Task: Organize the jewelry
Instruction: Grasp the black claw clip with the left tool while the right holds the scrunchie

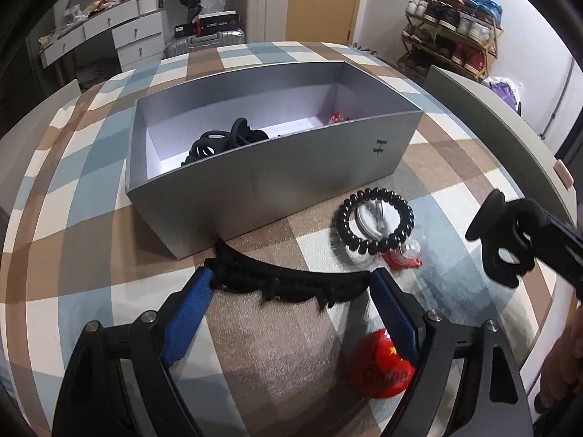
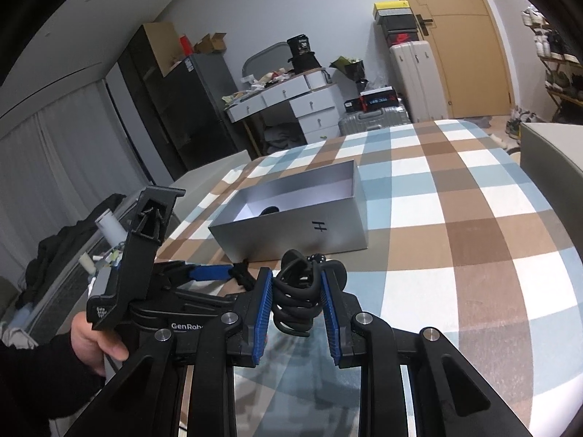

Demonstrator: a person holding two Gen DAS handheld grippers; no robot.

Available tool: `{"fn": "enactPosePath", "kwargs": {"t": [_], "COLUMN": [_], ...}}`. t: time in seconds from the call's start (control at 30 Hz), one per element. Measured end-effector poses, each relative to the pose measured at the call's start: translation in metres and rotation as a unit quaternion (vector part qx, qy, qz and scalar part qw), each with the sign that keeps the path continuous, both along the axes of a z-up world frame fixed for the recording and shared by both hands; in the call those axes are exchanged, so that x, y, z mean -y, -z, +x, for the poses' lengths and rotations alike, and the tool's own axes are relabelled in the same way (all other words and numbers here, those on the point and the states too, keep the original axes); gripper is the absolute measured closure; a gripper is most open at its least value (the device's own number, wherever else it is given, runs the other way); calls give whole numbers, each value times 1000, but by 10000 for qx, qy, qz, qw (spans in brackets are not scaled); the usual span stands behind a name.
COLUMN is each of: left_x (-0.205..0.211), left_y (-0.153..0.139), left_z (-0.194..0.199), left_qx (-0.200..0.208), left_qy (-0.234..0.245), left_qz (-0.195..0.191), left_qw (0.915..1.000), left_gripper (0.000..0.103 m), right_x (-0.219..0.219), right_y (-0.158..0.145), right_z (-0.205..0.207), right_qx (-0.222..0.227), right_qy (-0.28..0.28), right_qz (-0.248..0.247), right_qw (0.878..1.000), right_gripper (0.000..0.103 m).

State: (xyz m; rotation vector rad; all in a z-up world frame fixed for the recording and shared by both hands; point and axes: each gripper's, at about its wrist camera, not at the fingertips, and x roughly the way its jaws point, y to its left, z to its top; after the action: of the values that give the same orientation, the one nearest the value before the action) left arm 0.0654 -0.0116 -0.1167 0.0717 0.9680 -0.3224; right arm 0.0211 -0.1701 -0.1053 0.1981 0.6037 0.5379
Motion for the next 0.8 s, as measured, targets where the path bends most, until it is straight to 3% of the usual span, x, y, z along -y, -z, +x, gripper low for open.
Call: {"fn": "enactPosePath", "kwargs": {"t": [0.1,0.43,0.5,0.57,0.63,0.7,0.8], "left_x": [-3,-38,-47,-55,-52,-44,-26], "left_y": [0,-2,-8,-14,-16,-15,-13], "left_z": [-7,-32,-30,-25,-15,-5,4], "left_qx": [19,-88,-155,-305,-493,-575,-409], "left_qy": [69,-308,-489,-741,-961,-1146,-1313], "left_qz": [178,75,-326,-1028,-1282,-1262,-659], "left_qw": [9998,9995,9981,9915,9858,9837,9883], "left_gripper": [20,21,21,20,20,20,20], "right_x": [3,2,0,-1,0,0,1], "right_y": [1,2,0,0,1,1,0], "right_z": [-1,-3,-5,-5,-4,-5,-5], "right_qx": [-9,-14,22,30,8,-9,-34], "right_qy": [1,-91,-116,-117,-98,-92,-54], "right_qz": [88,163,142,164,192,205,165], "right_qw": [10000,9998,9998,9998,9998,9997,9998], "right_gripper": [78,78,78,78,78,78,77]}}
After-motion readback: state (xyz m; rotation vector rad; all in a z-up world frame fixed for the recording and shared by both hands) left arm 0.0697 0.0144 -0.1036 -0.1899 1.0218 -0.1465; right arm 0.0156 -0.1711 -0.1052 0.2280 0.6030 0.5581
